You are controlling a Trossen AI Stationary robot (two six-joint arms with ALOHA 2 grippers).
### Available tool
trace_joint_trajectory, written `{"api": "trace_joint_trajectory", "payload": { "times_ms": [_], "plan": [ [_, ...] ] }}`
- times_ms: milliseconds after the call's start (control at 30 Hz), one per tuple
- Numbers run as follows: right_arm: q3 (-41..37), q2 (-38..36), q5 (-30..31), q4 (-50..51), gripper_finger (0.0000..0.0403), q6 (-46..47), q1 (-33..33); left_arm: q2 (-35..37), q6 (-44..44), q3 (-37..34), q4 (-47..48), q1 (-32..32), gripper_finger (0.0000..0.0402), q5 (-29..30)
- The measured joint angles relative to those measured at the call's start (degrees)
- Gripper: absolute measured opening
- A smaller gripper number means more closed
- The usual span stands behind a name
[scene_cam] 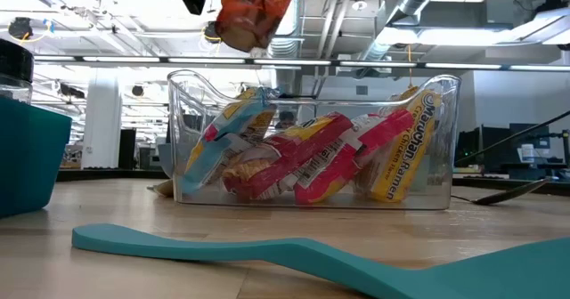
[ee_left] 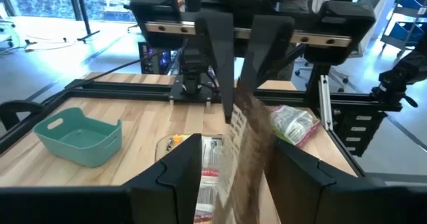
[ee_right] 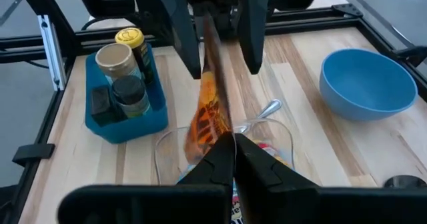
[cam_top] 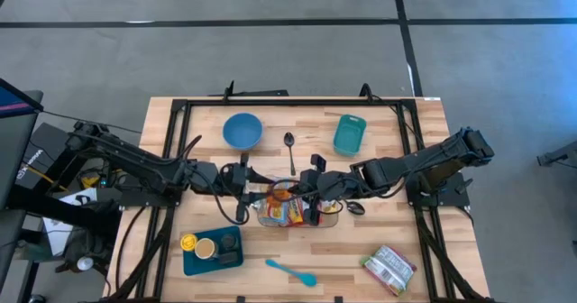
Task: Pick & Place Food Item
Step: Put the orange spice bag into the dark blue bin
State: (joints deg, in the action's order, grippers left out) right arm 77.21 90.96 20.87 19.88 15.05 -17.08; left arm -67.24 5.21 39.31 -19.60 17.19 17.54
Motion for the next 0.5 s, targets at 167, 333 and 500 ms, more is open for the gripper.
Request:
{"api": "trace_joint_trajectory", "payload": {
  "times_ms": [167, 333, 500],
  "plan": [
    [0.00, 0.00, -0.01, -1.53, 0.0000, -0.01, 0.00, -0.39, 0.00, 0.00, -0.67, -0.04, 0.0143, 0.01],
    [0.00, 0.00, -0.01, -2.53, 0.0000, -0.31, 0.00, -2.15, -0.28, 0.00, -2.54, -0.30, 0.0132, 0.26],
    [0.00, 0.00, -0.01, -2.34, 0.0000, -0.44, 0.00, -2.67, -0.35, -0.04, -2.66, -0.65, 0.0120, 0.46]
  ]
}}
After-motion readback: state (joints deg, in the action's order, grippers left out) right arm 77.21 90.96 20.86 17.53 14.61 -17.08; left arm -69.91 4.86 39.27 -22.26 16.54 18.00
